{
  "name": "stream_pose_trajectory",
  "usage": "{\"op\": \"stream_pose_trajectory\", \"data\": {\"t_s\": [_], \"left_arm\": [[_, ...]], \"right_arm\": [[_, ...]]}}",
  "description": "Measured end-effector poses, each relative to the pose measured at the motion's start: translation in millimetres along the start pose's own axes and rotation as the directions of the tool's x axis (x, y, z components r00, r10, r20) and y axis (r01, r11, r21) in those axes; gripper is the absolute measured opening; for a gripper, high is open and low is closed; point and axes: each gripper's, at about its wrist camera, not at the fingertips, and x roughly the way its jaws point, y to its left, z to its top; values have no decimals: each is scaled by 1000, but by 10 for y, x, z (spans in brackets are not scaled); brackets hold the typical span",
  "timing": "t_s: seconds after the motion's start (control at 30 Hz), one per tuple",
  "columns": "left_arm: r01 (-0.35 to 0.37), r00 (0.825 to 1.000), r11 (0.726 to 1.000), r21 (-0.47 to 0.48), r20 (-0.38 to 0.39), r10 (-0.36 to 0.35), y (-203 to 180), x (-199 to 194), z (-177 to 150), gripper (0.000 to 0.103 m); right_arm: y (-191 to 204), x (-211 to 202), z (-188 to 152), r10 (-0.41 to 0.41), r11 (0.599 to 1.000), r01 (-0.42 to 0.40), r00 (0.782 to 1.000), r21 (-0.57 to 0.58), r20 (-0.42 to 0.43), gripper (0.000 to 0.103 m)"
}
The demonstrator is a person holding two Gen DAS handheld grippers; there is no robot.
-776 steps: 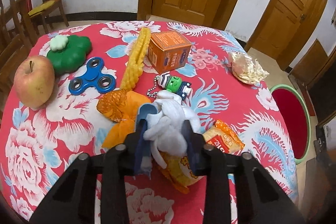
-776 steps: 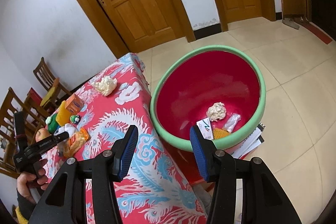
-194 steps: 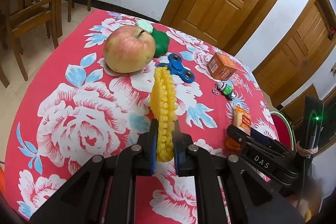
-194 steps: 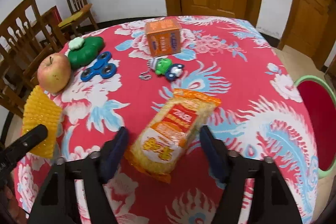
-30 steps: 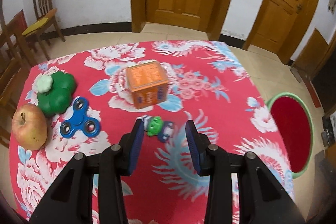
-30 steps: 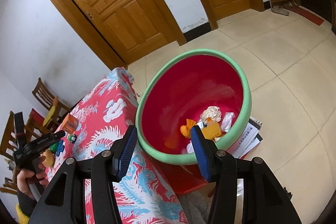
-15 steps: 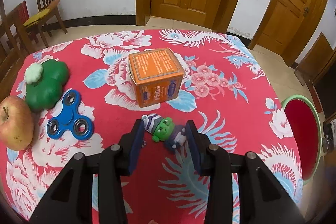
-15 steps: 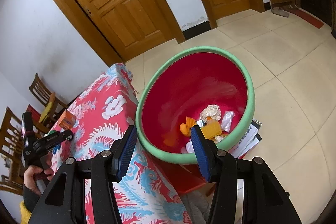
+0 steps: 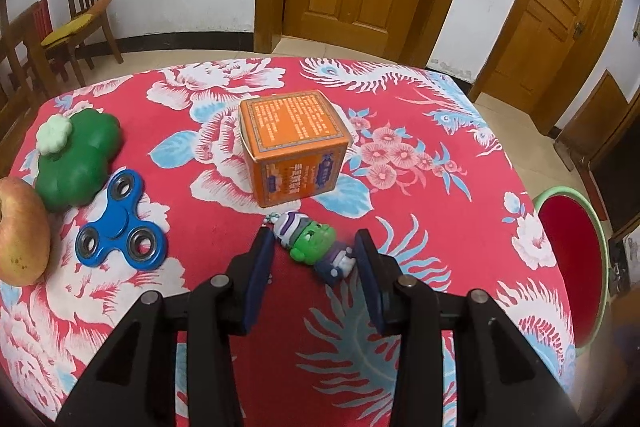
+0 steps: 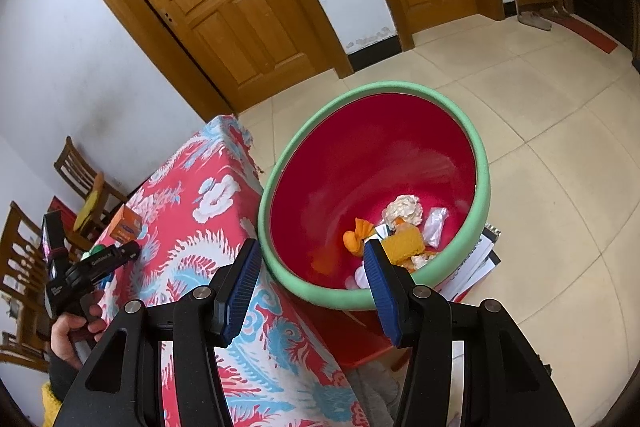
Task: Collect trash
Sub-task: 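Lift the keychain with the left tool while the right tool approaches the orange cube box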
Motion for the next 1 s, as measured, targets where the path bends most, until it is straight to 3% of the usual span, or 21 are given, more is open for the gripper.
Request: {"op": "stream_pose_trajectory", "data": {"t_s": [0.4,0.8,0.83,0.9,1.0], "left_arm": [[64,998,997,-33,16,-63,150,-263,-127,41],[-16,997,998,-64,77,21,630,-711,-81,41],[-22,996,997,-73,79,28,693,-732,-77,41],[-36,996,995,-93,83,44,838,-771,-64,41],[-53,994,991,-121,90,64,1019,-816,-70,41]], "right_arm": [[174,-35,3,19,999,-19,1000,-37,0,55],[887,40,-6,106,978,-113,993,-176,-49,55],[969,60,-11,114,974,-123,992,-192,-59,56],[1134,104,-34,125,965,-139,989,-223,-73,72],[1379,175,-66,129,951,-147,988,-273,-82,75]]}}
